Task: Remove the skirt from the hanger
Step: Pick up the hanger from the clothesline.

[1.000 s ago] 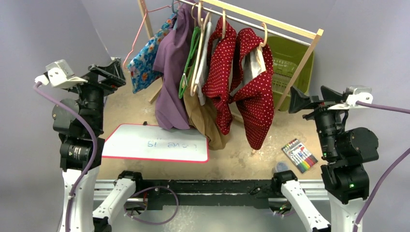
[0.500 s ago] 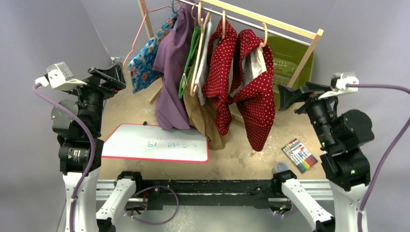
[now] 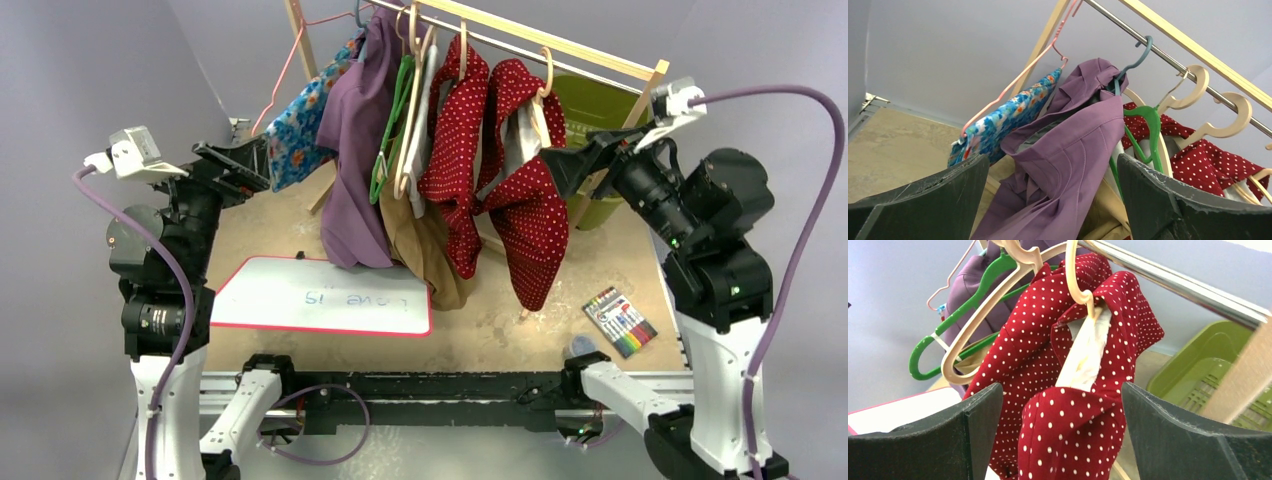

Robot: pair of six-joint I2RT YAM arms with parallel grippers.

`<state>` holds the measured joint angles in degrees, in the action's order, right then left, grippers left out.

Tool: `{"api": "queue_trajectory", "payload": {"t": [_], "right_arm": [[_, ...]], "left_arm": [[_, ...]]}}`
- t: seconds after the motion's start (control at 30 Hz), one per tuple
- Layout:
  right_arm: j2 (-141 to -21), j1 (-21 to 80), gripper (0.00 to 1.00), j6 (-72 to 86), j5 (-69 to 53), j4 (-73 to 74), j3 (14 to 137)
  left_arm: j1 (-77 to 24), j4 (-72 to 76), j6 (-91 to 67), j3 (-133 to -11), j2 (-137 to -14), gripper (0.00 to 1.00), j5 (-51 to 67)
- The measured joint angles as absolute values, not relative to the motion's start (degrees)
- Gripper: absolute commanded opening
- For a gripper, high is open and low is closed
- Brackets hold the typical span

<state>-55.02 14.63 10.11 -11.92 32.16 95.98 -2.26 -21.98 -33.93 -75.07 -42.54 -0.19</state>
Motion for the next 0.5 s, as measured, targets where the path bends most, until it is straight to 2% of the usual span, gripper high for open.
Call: {"api": "queue_trajectory", "payload": {"t": [0.17,0.5], "right_arm": [[-60.3,14.6,0.82,10.7,-15.1,35.6,100.7],[-64.3,14.6,0.70,12.0,-15.9,42.1,100.8]], "left_arm": [[-2.3,-22.2,-34.0,-75.1,-42.9,1.00,2.4],[-2.3,-24.0,-33.9,-75.1,-44.8,0.98,6.3]]}}
